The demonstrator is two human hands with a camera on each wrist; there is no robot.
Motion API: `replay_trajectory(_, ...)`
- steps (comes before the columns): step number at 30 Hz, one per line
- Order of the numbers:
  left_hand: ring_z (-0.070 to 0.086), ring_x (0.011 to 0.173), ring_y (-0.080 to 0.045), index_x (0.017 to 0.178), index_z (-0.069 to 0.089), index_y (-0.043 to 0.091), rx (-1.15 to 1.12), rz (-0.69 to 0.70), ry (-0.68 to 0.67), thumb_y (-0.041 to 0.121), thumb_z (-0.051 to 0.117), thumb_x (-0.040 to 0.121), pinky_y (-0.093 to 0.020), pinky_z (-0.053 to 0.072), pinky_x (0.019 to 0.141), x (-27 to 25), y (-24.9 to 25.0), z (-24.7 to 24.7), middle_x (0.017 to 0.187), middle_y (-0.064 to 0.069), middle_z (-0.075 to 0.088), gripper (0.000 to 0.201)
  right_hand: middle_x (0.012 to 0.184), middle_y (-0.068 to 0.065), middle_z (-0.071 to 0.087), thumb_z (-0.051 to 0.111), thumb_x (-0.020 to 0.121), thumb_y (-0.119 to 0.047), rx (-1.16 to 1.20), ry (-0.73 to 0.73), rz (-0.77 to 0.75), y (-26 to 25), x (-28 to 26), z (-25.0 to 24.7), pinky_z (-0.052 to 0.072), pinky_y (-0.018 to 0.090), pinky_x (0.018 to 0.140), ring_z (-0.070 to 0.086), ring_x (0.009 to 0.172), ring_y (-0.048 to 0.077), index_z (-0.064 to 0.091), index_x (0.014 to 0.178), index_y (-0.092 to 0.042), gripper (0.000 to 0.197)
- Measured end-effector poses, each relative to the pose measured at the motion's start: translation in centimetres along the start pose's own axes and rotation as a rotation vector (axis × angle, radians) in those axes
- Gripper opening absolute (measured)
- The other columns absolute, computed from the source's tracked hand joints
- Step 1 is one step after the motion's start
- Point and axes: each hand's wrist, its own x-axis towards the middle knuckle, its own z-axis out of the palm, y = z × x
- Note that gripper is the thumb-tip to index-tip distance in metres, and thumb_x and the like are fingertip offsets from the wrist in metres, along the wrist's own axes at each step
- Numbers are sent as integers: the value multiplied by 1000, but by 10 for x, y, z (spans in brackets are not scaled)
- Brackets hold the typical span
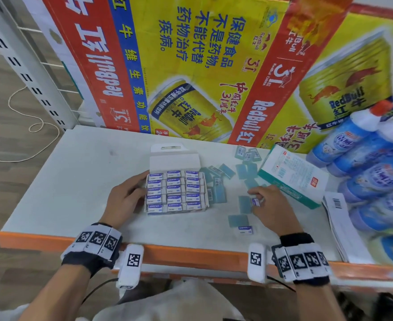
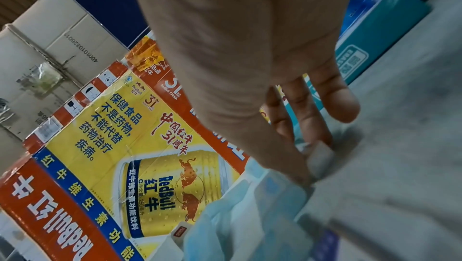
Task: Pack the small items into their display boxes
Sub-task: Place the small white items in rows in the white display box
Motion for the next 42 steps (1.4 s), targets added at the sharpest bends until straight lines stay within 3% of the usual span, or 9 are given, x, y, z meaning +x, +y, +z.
replay_trajectory(5, 64, 83, -16, 103, 62, 58, 3, -17, 17, 29, 49, 76, -46, 52, 80, 0, 2, 0, 91, 16, 71, 42, 106, 5, 46, 66, 75, -2, 34, 14, 28, -3, -5, 5, 42, 25, 87, 52, 86, 16, 61, 111, -18, 40)
replay_trajectory(9, 66, 88, -21, 104, 65, 51, -2, -29, 27, 27, 49, 75, -48, 53, 82, 0, 4, 1, 92, 11, 72, 41, 89, -6, 54, 66, 75, -5, 200, 116, 47, -6, -6, 2, 38, 21, 65, 52, 76, 12, 54, 93, -20, 27)
replay_trajectory(13, 66, 85, -27, 100, 66, 52, -19, -44, 34, 27, 50, 75, -51, 55, 77, -1, 6, 0, 88, 8, 73, 40, 81, -7, 56, 71, 74, -10, 341, 193, 25, -17, -5, 1, 38, 13, 56, 53, 66, 6, 51, 86, -21, 26)
replay_trajectory(15, 66, 84, -26, 101, 66, 50, -18, -39, 33, 28, 49, 75, -51, 55, 78, -1, 6, 0, 89, 8, 73, 38, 84, -7, 56, 72, 76, -13, 391, 189, 2, -25, -5, 0, 40, 15, 60, 52, 66, 4, 52, 89, -23, 26)
replay_trajectory(20, 65, 76, -29, 102, 64, 50, -16, -30, 28, 29, 50, 76, -50, 55, 70, -2, 7, -1, 84, 4, 72, 36, 88, 6, 61, 64, 84, -13, 448, 112, -116, -57, -9, 5, 45, 27, 65, 59, 70, 21, 57, 90, -18, 11)
replay_trajectory(27, 66, 70, -20, 102, 60, 54, -4, -12, -2, 28, 48, 77, -42, 58, 66, -2, 6, -2, 81, 5, 71, 38, 98, 4, 64, 64, 83, -7, 442, 14, -189, -103, -12, 25, 54, 42, 76, 64, 85, 23, 60, 90, -13, 10)
replay_trajectory(33, 66, 85, -18, 115, 61, 40, 25, 2, -42, 28, 45, 78, -44, 55, 82, 0, 4, -5, 102, 2, 70, 42, 96, -2, 68, 74, 77, -12, 471, -37, -137, -125, -16, 43, 56, 31, 80, 67, 83, 10, 61, 91, -21, 21)
replay_trajectory(38, 65, 88, -17, 122, 60, 32, 50, 38, -50, 27, 46, 79, -42, 53, 83, 2, 2, -5, 107, 2, 69, 46, 89, -18, 43, 74, 78, -19, 289, -8, -271, -131, -15, 51, 38, 1, 72, 50, 81, -11, 65, 94, -23, 19)
replay_trajectory(42, 64, 83, -19, 124, 59, 28, 44, 53, -31, 26, 45, 79, -44, 54, 79, 1, 1, -4, 106, 0, 69, 47, 90, -11, 40, 71, 80, -19, 228, -47, -268, -132, -11, 58, 37, 2, 73, 48, 81, -7, 65, 97, -18, 18)
